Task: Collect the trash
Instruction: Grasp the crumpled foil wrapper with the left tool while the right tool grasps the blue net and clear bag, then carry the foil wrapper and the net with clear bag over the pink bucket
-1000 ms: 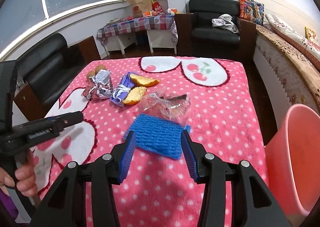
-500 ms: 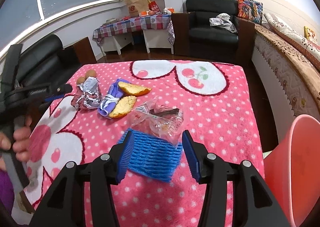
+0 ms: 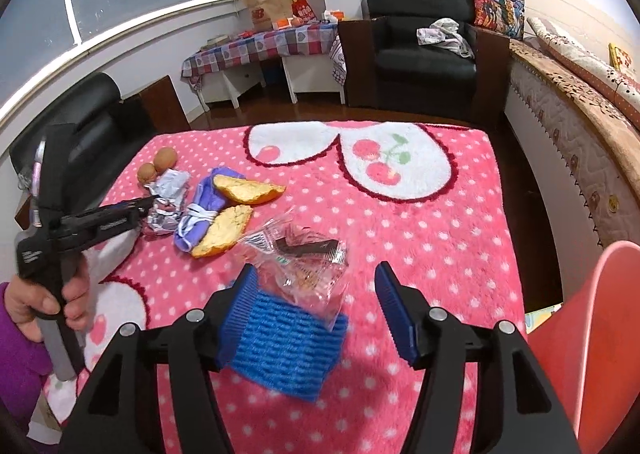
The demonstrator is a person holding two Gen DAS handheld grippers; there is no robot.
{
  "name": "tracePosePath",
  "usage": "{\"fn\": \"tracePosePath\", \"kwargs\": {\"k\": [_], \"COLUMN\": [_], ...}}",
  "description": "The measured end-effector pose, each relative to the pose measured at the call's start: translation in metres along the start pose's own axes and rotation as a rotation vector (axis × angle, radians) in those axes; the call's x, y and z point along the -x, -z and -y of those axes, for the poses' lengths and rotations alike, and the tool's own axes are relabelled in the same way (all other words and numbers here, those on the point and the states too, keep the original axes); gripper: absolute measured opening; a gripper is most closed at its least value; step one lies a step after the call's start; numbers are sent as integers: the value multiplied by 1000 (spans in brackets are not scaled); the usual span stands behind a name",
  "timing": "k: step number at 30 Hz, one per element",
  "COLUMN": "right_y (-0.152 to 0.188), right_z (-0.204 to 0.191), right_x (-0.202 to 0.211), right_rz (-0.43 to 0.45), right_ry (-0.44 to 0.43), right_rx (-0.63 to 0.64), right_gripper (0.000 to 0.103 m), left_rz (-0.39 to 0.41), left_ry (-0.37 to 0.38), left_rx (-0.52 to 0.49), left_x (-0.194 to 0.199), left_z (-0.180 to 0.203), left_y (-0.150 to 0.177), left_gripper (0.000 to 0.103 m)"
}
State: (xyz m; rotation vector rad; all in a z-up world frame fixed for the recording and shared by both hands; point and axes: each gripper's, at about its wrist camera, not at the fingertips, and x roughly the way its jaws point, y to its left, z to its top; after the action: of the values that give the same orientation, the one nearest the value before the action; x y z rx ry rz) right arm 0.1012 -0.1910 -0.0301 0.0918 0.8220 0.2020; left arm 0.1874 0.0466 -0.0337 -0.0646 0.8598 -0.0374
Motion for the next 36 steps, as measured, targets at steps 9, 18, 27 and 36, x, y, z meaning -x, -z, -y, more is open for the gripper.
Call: {"fn": "tracePosePath", "kwargs": {"k": [9, 18, 27, 36], "right_y": [-3, -2, 12, 30], "right_z": [6, 4, 4, 20], "right_x": [-27, -1, 50, 97], "right_rz": [-62, 6, 75, 142], "right_ry": [-40, -62, -61, -30], "right_rx": [-37, -67, -83, -124], "right_gripper": [53, 26, 26, 26], "left_rz": [1, 19, 38, 58], "left_ry": [45, 76, 116, 169], "left_rx": [31, 39, 47, -2], "left_x": [24, 54, 88, 115], "left_z": [0, 6, 20, 52], "left_y": [10, 23, 38, 50], "left_gripper": [18, 18, 18, 18]}}
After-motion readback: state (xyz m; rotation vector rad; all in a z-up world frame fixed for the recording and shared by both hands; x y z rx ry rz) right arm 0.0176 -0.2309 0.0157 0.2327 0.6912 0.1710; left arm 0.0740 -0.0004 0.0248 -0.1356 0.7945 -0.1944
